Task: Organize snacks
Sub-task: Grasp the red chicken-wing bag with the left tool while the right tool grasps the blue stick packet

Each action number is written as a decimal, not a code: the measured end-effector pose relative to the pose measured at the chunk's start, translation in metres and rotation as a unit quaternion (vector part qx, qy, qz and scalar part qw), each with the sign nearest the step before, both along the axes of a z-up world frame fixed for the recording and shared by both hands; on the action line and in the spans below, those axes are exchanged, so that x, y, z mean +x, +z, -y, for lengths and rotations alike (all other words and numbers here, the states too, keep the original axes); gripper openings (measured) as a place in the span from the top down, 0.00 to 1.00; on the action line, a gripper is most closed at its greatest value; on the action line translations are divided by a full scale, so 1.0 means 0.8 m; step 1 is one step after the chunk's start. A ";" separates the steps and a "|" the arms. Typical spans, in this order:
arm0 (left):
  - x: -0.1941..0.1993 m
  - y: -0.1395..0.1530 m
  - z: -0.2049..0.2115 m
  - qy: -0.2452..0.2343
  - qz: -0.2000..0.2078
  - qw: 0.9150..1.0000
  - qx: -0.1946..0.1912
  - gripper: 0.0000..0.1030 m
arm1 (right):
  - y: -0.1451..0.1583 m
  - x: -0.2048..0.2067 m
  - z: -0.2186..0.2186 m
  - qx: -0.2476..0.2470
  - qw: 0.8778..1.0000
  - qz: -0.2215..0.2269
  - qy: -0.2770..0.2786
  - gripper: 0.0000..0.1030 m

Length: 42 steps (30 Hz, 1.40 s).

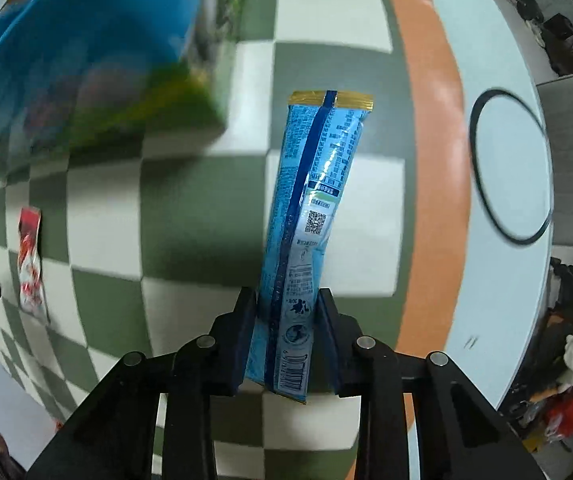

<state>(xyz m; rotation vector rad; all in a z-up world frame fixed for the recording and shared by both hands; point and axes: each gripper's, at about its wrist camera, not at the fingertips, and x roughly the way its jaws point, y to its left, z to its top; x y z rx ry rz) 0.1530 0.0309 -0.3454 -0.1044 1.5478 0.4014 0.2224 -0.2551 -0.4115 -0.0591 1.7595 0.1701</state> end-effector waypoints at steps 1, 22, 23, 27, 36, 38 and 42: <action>-0.001 -0.004 -0.001 -0.004 -0.006 1.000 -0.003 0.05 | 0.000 -0.009 -0.001 0.007 1.000 -0.005 -0.002 0.69; 0.037 -0.094 -0.009 -0.051 -0.102 0.989 -0.090 0.15 | -0.002 -0.047 0.033 0.059 0.995 -0.043 -0.062 0.58; 0.040 -0.096 -0.009 -0.047 -0.099 0.989 -0.096 0.17 | 0.000 -0.046 0.036 0.059 0.995 -0.042 -0.064 0.58; 0.043 -0.093 -0.007 -0.049 -0.097 0.989 -0.104 0.39 | 0.002 -0.028 0.037 0.053 0.996 -0.040 -0.058 0.57; 0.032 -0.090 0.004 -0.038 -0.102 0.990 -0.094 0.48 | -0.008 -0.014 0.005 0.040 0.998 -0.047 -0.012 0.70; 0.021 -0.087 0.008 -0.032 -0.101 0.990 -0.095 0.48 | -0.006 -0.018 0.001 0.046 0.998 -0.052 0.001 0.72; 0.001 -0.084 0.023 -0.038 -0.108 0.989 -0.090 0.48 | -0.002 -0.032 -0.012 0.057 0.996 -0.065 0.029 0.74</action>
